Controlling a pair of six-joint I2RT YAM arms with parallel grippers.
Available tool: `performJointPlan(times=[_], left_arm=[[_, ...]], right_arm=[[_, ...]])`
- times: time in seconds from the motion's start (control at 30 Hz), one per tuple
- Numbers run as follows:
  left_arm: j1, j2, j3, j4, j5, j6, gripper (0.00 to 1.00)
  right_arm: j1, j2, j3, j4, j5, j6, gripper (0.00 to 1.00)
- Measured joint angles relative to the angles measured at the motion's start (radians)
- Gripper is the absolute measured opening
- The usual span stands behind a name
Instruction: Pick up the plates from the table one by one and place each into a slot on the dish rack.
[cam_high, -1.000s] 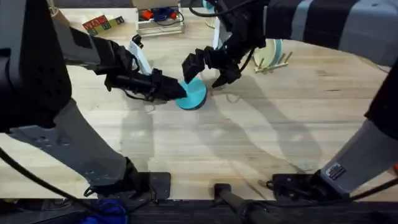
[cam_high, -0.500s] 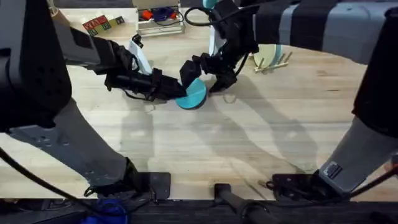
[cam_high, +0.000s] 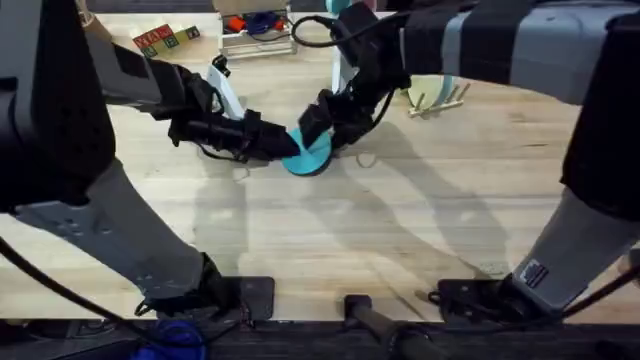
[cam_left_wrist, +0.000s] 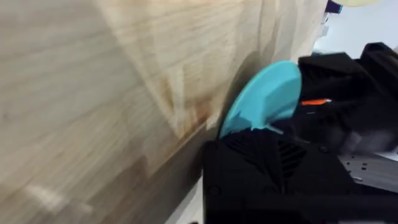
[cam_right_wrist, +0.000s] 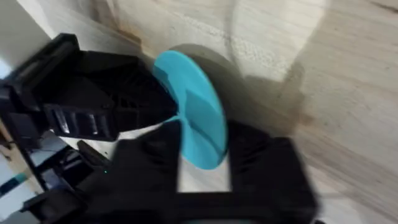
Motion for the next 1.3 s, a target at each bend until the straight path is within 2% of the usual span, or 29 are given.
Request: performJointPlan(times=[0.07, 0.13, 0.57, 0.87, 0.93, 1.07, 1.3], left_arm=[[0.001, 0.0, 0.0, -0.001, 0.001, 0.002, 0.041], [0.008, 0.0, 0.001, -0.003, 0.01, 0.005, 0.041], [0.008, 0.0, 0.001, -0.004, 0.014, 0.009, 0.04], [0.003, 0.003, 0.034, -0.11, -0.033, 0.054, 0.041], [-0.003, -0.013, 0.037, -0.148, -0.078, 0.057, 0.041], [-0.006, -0.089, 0.039, -0.22, -0.224, 0.061, 0.041], [-0.006, -0.316, 0.048, -0.302, -0.417, 0.035, 0.041]], right_arm=[[-0.002, 0.001, -0.002, -0.012, -0.001, 0.002, 0.127], [-0.016, -0.01, -0.002, -0.002, -0.036, 0.003, 0.047], [-0.018, -0.012, -0.002, -0.007, -0.042, -0.009, 0.04], [-0.01, -0.022, -0.002, -0.072, -0.046, -0.067, 0.03], [-0.003, -0.035, -0.001, -0.094, -0.031, -0.083, 0.03], [0.006, -0.066, 0.008, -0.167, 0.018, -0.119, 0.031], [0.006, -0.091, 0.074, -0.314, 0.152, -0.194, 0.032]])
